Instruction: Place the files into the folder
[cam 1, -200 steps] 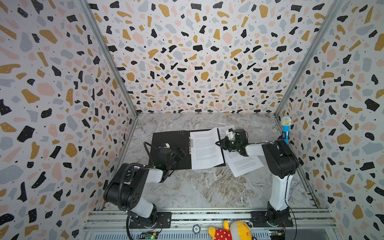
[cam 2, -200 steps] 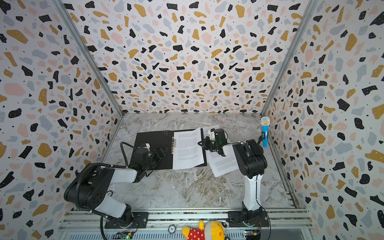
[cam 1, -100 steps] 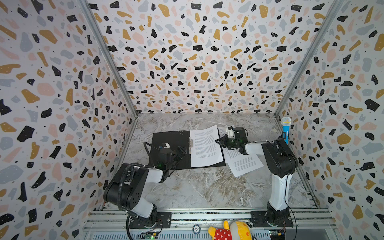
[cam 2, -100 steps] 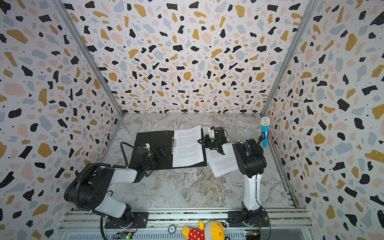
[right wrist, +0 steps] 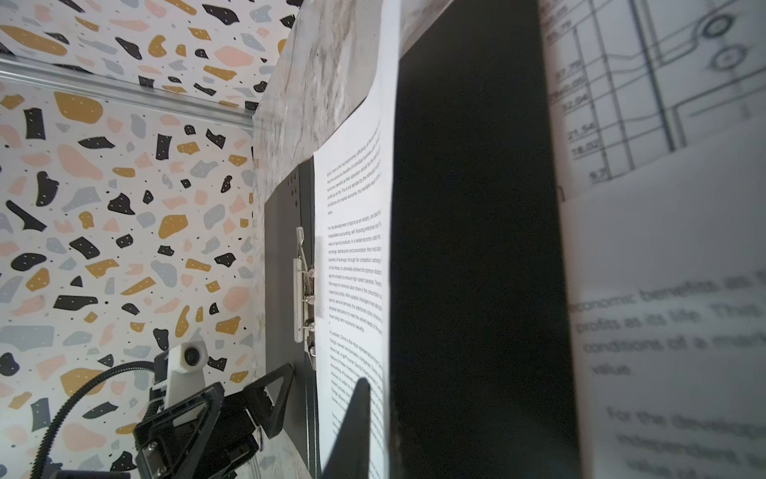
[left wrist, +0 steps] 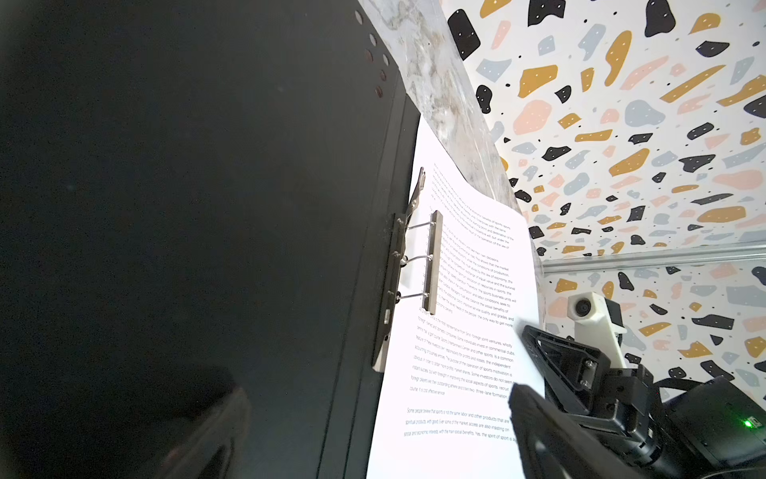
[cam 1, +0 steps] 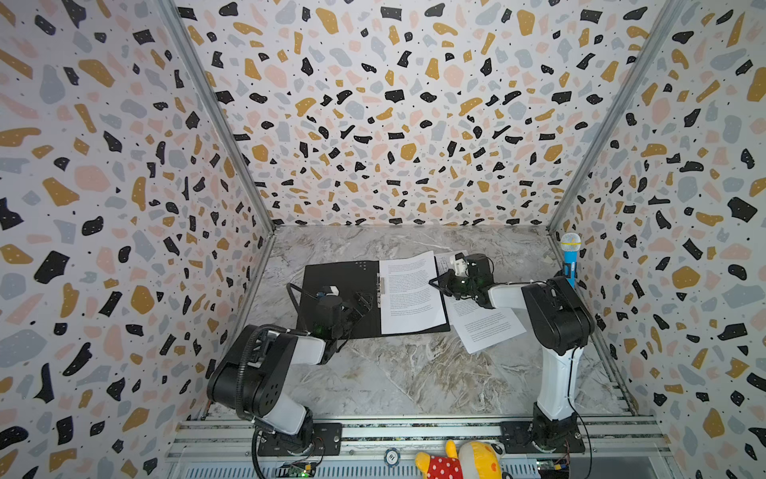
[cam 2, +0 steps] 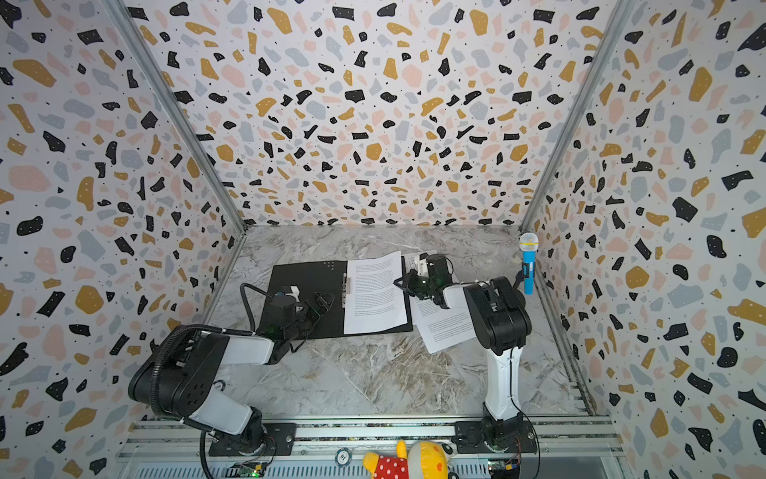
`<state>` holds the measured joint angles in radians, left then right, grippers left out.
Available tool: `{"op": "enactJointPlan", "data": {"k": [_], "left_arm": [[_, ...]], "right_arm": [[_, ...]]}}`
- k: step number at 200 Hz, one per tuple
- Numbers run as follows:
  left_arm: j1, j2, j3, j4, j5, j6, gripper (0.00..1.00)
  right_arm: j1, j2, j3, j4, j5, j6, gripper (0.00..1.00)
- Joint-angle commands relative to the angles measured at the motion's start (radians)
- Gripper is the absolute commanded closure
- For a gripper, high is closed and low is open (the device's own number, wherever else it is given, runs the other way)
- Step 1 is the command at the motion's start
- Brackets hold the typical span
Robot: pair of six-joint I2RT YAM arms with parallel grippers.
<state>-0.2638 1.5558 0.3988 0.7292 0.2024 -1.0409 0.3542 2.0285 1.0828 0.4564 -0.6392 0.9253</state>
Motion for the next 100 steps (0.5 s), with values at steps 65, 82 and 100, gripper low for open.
{"op": "enactJointPlan", "data": {"k": [65,82,100], "left_arm": [[0.004,0.02,-0.029,0.007,0.01,-0.005,0.0],[0.006,0.014,-0.031,0.006,0.007,-0.004,0.0],[0.004,0.001,-0.022,-0.017,-0.002,0.011,0.0]], "right_arm": [[-0.018,-0.036,0.052,-0.139,0.017,-0.074,0.42],[-0.028,-0.051,0.05,-0.171,0.042,-0.091,0.36],[-0.042,-0.072,0.036,-0.177,0.051,-0.106,0.32]]}}
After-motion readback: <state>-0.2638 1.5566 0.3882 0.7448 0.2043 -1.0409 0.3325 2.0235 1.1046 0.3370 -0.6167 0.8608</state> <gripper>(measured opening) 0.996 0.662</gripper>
